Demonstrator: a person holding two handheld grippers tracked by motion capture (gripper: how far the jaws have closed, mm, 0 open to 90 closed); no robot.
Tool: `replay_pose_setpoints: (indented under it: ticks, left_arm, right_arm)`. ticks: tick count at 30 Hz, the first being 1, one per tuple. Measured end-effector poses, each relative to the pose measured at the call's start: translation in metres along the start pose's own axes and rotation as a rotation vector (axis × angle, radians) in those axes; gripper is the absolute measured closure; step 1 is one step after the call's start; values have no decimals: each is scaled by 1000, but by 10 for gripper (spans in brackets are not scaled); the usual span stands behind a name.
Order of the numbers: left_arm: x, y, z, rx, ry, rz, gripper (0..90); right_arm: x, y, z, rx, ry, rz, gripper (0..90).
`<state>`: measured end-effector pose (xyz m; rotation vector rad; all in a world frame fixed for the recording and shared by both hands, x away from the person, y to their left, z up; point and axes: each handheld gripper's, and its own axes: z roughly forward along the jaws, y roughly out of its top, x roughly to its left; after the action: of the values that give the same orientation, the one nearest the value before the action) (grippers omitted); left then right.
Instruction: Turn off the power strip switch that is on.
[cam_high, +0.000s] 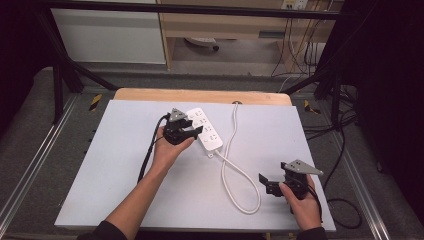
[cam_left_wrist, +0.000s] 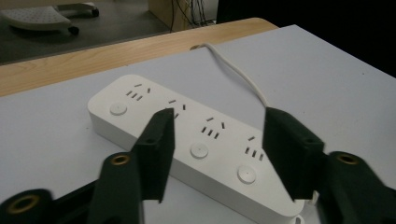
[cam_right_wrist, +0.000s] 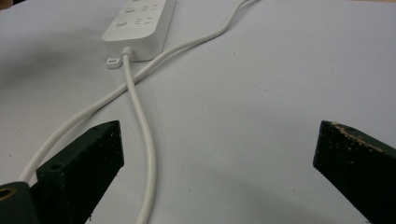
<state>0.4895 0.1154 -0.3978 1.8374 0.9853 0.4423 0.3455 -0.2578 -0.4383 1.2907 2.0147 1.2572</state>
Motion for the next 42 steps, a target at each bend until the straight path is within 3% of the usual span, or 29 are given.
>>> replay_pose_setpoints:
  ticks: [5,9,15,28,42]
  left_arm:
    - [-1,0,-11,-3,26,3,220]
    - [0,-1,-22,-3,42,-12,142]
    - [4,-6,-43,-24,36,-37,112]
    - [13,-15,-94,-49,43,-41,83]
    - [26,-37,-140,-77,47,-34,66]
  right_arm:
    - [0,0,1,-1,0,-1,25]
    - [1,0,1,0,2,-1,25]
    - [2,1,2,-2,2,-8,22]
    - [3,0,5,14,-13,-23,25]
    - [2,-1,3,18,-20,-27,23]
